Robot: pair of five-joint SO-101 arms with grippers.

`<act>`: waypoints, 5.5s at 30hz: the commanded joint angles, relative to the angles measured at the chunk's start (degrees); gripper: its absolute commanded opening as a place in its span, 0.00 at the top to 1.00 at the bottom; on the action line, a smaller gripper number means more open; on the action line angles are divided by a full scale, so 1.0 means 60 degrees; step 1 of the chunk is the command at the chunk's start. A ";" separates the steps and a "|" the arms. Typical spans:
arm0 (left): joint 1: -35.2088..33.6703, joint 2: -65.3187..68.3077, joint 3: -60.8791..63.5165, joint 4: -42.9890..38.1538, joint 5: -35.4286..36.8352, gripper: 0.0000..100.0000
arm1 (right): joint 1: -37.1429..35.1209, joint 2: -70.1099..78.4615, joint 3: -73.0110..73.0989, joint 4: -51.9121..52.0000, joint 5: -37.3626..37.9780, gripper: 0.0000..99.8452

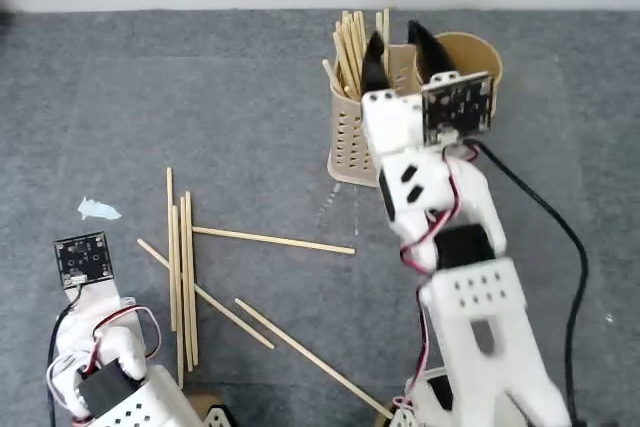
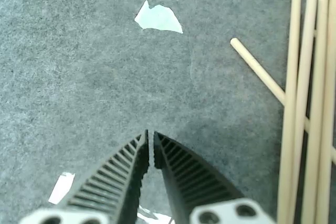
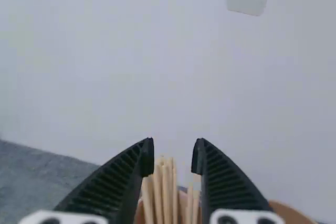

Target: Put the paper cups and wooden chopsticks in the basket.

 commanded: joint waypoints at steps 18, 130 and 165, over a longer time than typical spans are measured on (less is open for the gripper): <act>0.0059 -0.0147 -0.0388 -0.0190 -0.0147 0.98 | -0.0930 -0.3070 0.2916 0.6674 -0.3165 0.99; 0.6300 1.9648 -1.8322 0.3429 0.0659 0.99 | -0.0476 -0.3070 0.6725 0.2850 -0.3092 0.99; 0.9187 1.9751 -2.8110 0.3370 0.5597 0.99 | -0.0491 -0.3070 0.6725 0.2850 -0.3092 0.99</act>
